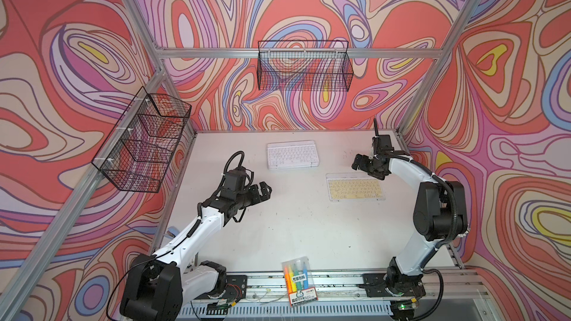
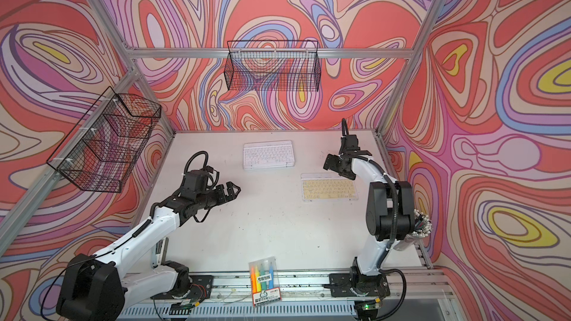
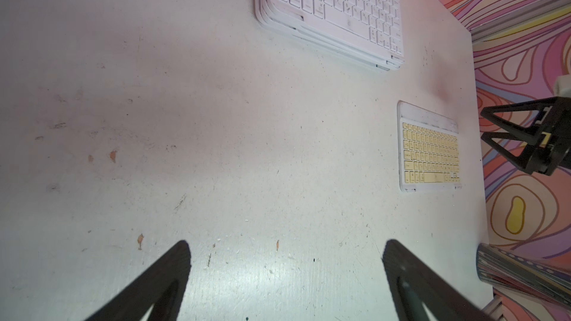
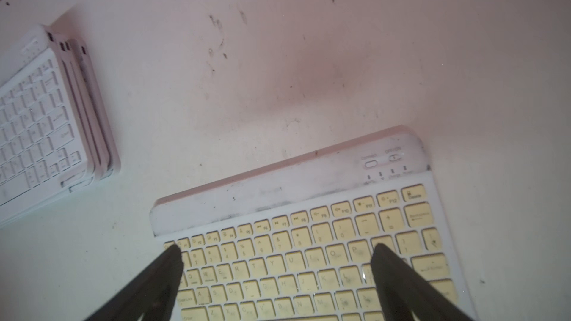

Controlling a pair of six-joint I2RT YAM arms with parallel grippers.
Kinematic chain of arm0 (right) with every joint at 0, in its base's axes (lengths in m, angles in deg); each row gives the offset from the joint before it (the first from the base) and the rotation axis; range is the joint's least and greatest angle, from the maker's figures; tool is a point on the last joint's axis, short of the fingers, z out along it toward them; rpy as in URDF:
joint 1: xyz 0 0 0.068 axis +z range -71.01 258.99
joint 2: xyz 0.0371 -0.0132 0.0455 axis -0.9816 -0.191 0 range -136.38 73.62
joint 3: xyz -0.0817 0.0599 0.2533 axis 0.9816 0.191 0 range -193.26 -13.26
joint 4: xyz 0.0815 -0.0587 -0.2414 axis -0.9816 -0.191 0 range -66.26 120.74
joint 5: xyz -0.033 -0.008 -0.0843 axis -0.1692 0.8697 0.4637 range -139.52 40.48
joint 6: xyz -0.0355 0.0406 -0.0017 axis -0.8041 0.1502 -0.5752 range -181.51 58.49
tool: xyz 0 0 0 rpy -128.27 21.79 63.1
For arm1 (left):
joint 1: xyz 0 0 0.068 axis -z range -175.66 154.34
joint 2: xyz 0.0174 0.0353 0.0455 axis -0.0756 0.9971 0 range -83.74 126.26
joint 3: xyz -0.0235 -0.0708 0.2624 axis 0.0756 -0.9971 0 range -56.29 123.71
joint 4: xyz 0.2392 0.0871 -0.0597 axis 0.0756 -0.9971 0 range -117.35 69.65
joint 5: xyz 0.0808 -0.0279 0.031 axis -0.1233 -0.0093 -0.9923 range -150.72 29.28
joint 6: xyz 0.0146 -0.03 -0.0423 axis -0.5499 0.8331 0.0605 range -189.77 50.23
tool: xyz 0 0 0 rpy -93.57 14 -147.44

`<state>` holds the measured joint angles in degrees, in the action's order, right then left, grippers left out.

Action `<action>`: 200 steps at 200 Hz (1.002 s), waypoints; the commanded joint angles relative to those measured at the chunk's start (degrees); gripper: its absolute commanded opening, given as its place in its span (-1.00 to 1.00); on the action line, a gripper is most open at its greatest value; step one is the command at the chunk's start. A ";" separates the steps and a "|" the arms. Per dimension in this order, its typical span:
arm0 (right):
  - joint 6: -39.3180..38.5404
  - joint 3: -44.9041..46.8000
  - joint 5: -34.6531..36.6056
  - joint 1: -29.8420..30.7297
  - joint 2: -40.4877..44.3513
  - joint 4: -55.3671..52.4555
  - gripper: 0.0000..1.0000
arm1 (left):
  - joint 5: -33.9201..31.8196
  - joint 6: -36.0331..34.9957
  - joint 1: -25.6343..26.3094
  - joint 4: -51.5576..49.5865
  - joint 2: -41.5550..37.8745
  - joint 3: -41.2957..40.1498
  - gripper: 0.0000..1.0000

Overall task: Stack the numeric keypads
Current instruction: Place the numeric keypad at the numeric keypad, then move the numeric keypad to the center of the board.

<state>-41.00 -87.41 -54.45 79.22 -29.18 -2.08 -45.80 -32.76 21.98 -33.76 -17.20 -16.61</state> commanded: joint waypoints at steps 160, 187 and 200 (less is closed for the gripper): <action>4.55 4.67 -8.10 -8.22 -9.00 5.40 0.84 | 1.70 -0.63 0.18 2.73 2.88 -0.79 0.98; 7.08 7.39 -14.50 -7.65 -7.05 7.17 0.75 | 1.78 -0.76 0.19 3.04 3.91 -0.42 0.98; 7.78 8.45 -16.40 -6.50 -6.59 6.82 0.73 | 1.90 -0.57 0.18 3.42 4.66 -0.30 0.98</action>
<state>-36.06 -82.54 -62.45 70.98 -35.45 6.77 -44.23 -32.76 21.98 -31.94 -13.98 -16.70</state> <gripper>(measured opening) 0.869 0.989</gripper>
